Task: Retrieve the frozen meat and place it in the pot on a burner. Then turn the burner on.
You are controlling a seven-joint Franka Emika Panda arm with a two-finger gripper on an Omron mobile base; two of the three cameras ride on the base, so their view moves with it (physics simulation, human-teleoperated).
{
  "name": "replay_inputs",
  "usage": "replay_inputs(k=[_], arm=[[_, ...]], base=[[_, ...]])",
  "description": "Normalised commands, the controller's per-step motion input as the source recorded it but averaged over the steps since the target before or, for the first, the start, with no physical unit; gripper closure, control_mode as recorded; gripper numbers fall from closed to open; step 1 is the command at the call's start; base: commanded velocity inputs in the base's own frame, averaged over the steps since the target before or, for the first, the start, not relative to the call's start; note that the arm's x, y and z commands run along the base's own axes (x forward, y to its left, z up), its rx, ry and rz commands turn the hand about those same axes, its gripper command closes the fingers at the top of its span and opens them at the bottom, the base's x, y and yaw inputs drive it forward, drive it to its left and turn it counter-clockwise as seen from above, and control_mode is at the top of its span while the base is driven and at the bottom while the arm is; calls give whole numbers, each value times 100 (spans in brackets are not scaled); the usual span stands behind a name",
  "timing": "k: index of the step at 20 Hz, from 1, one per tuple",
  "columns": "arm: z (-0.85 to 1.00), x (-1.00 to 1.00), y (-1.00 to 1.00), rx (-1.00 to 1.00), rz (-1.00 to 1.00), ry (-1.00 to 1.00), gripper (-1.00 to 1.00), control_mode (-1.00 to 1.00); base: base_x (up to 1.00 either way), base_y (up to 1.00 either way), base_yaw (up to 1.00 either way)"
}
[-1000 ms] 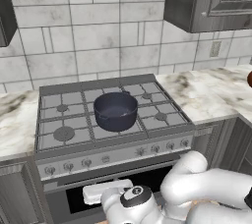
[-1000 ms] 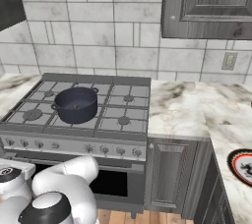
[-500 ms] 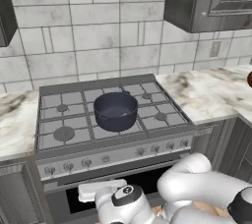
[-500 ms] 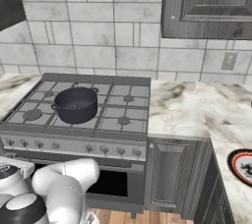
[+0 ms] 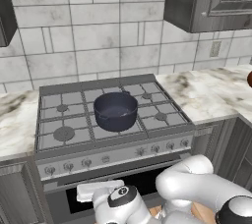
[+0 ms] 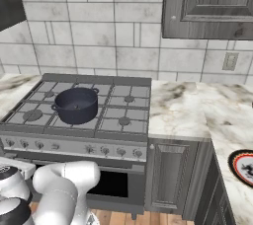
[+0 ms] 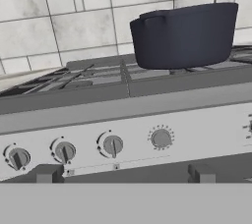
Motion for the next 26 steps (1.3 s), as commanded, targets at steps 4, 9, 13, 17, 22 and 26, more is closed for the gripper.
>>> replay_inputs(k=[4,9,13,17,22,26], arm=[[-13,3,3,-2,0,7,-100,-100],[-7,2,6,-4,2,4,-100,-100],[0,0,15,-2,4,0,-100,-100],[0,1,0,0,0,0,-100,-100],[-6,10,7,0,0,-4,-100,-100],[-10,9,6,0,0,-5,-100,-100]], base=[[0,0,0],[0,0,0],[0,0,0],[0,0,0],[0,0,0],[0,0,0]])
